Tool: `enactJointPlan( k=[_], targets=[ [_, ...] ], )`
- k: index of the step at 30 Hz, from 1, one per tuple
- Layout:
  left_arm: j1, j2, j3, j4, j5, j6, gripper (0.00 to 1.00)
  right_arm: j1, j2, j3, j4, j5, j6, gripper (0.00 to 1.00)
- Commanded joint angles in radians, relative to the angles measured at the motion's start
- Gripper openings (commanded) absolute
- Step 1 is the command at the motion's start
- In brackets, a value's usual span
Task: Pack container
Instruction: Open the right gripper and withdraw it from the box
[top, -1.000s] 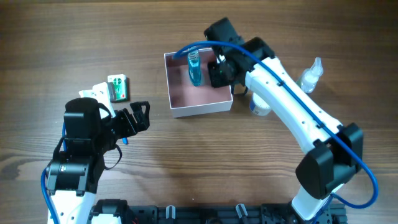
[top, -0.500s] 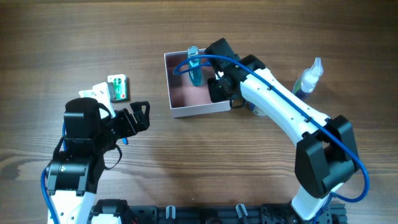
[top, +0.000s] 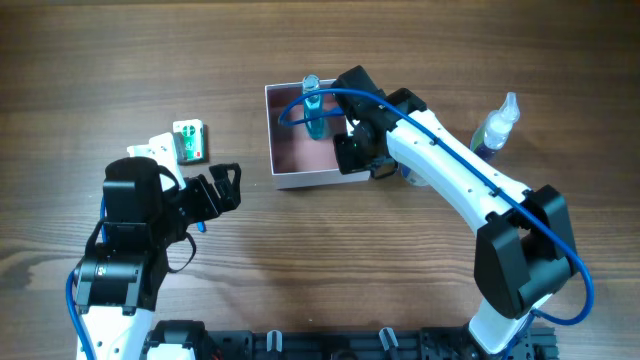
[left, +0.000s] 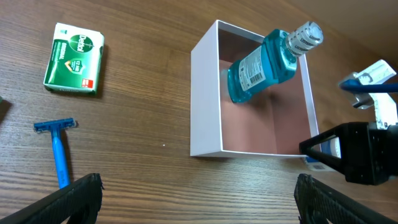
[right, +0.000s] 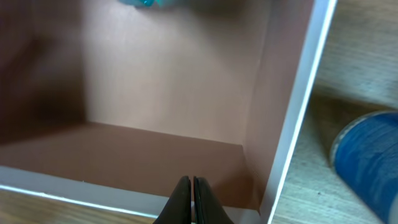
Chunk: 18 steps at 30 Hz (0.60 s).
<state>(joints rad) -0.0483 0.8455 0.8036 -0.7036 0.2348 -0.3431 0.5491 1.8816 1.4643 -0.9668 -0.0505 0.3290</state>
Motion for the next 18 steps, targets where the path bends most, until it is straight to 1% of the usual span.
enactJointPlan(
  k=[1, 8, 13, 15, 18],
  targets=[
    [-0.006, 0.000, 0.021, -0.001, 0.019, -0.002, 1.00, 0.002, 0.013, -0.007, -0.029, -0.079, 0.014, 0.04],
    [-0.006, 0.000, 0.021, 0.000, 0.019, -0.002, 1.00, 0.002, 0.013, -0.007, -0.036, -0.087, 0.014, 0.04],
    [-0.006, 0.000, 0.021, -0.001, 0.019, -0.002, 1.00, -0.002, 0.012, 0.000, 0.042, -0.035, 0.011, 0.09],
    [-0.006, 0.000, 0.021, 0.000, 0.019, -0.002, 1.00, -0.008, 0.008, 0.028, 0.053, 0.000, 0.011, 0.12],
    [-0.006, 0.000, 0.021, 0.000, 0.019, -0.002, 1.00, -0.028, -0.018, 0.097, 0.035, 0.045, 0.011, 0.13]
  ],
)
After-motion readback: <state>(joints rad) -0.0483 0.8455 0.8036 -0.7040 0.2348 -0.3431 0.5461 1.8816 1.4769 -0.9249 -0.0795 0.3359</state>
